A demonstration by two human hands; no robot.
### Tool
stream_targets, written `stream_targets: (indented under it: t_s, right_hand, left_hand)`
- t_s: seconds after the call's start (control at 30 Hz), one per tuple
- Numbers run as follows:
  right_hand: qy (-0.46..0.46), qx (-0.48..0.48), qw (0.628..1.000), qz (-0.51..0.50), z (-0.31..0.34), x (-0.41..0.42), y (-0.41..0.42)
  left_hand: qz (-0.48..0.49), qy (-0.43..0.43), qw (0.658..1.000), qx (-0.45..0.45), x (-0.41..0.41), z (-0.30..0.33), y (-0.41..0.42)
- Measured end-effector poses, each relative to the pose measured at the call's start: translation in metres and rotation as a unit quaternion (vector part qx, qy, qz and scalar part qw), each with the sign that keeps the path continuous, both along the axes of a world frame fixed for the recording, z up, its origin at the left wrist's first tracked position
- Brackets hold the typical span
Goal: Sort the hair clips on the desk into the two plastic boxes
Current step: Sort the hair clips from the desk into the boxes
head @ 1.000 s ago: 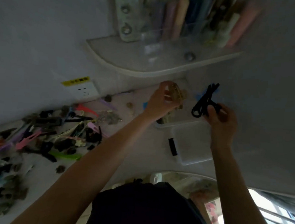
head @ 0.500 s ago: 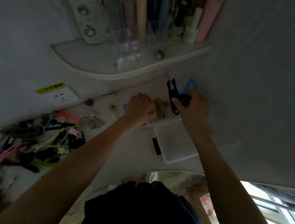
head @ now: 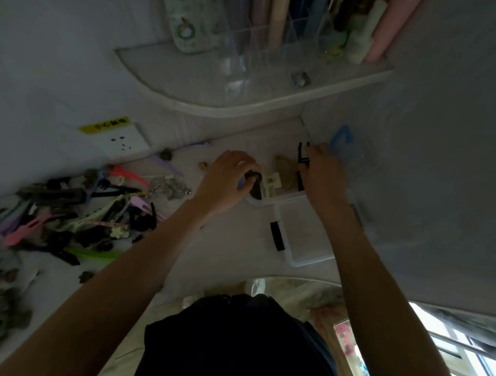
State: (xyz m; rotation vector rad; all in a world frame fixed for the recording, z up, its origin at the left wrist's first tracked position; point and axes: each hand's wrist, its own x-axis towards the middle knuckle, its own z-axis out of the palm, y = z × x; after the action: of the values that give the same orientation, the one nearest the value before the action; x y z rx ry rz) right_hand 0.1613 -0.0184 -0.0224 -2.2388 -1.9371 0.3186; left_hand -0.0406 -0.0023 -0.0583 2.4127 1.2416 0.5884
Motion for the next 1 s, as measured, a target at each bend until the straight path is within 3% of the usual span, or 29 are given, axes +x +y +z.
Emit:
stream_targets:
  t_s: [0.1, 0.23, 0.4, 0.57, 0.7, 0.83, 1.0]
  right_hand:
    - [0.054, 0.061, 0.996, 0.035, -0.009, -0.012, -0.025]
    - [0.135, 0.123, 0.977, 0.108, -0.01, -0.073, -0.046]
    - [0.176, -0.012, 0.958, 0.228, -0.026, -0.16, -0.038]
    - [0.121, -0.082, 0.941, 0.305, -0.051, -0.215, -0.014]
    - [0.106, -0.087, 0.953, 0.271, -0.062, -0.236, -0.009]
    - [0.082, -0.075, 0.971, 0.213, -0.073, -0.239, -0.023]
    - [0.053, -0.02, 0.983, 0.177, -0.077, -0.242, -0.028]
  left_hand:
    - [0.017, -0.063, 0.998, -0.021, -0.018, -0.002, -0.008]
    - [0.131, -0.117, 0.984, -0.009, -0.063, 0.002, -0.035]
    - [0.293, -0.051, 0.954, -0.026, -0.148, -0.011, -0.059]
    - [0.313, 0.041, 0.94, -0.129, -0.191, -0.019, -0.055]
    - [0.317, 0.075, 0.934, -0.145, -0.219, -0.026, -0.053]
    - [0.353, 0.12, 0.926, -0.053, -0.269, -0.029, -0.055]
    - [0.337, 0.204, 0.908, -0.146, -0.311, -0.033, -0.047]
